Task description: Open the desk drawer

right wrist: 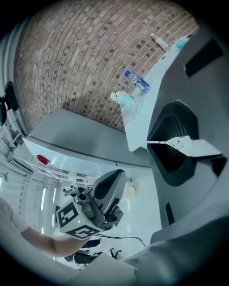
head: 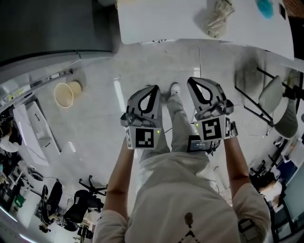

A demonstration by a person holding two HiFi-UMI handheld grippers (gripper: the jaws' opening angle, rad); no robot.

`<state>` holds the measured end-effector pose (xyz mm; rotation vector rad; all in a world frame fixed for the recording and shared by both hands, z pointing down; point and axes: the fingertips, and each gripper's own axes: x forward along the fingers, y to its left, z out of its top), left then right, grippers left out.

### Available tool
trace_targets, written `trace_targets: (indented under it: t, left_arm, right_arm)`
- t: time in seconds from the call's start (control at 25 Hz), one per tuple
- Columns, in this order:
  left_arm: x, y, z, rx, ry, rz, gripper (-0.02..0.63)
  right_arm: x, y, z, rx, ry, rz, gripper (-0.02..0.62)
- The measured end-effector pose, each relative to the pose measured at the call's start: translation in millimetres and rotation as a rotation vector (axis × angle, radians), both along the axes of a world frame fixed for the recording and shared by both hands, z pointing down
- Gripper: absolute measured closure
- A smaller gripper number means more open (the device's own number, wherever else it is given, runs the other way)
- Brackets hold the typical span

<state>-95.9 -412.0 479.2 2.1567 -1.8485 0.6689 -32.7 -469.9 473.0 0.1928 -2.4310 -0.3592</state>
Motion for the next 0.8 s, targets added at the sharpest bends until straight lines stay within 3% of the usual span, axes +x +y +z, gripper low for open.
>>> trace_targets:
  t: [0.2,0.28,0.48,0.6,0.8]
  left_arm:
    - [8.5,-29.6,62.5,-0.09,-0.262,0.126,0.597]
    - [9.7,-37.9,88.4,-0.117,-0.329,0.185,0.597]
    - [15.5,-52.1,141.5,-0.135,-0.371,0.297,0.595]
    - [17.5,-53.1,179.3,-0.149,-0.391,0.329,0.595]
    - [16.8,-48.9,247.2,-0.172,-0.4,0.375,0.594]
  right_arm:
    - [-3.2,-12.3,52.0,0.007,0.086,-0.052,0.565]
    - [-7.1,-12.6,74.2,0.024,0.114,-0.071,0.565]
    - [-14.7,-11.6,136.9,0.076,0.176,-0.124,0.55]
    - [-13.1,-10.4,178.7,0.109,0.211,-0.135,0.471]
    - [-13.7,-11.1,245.6,0.139,0.236,-0.149,0.446]
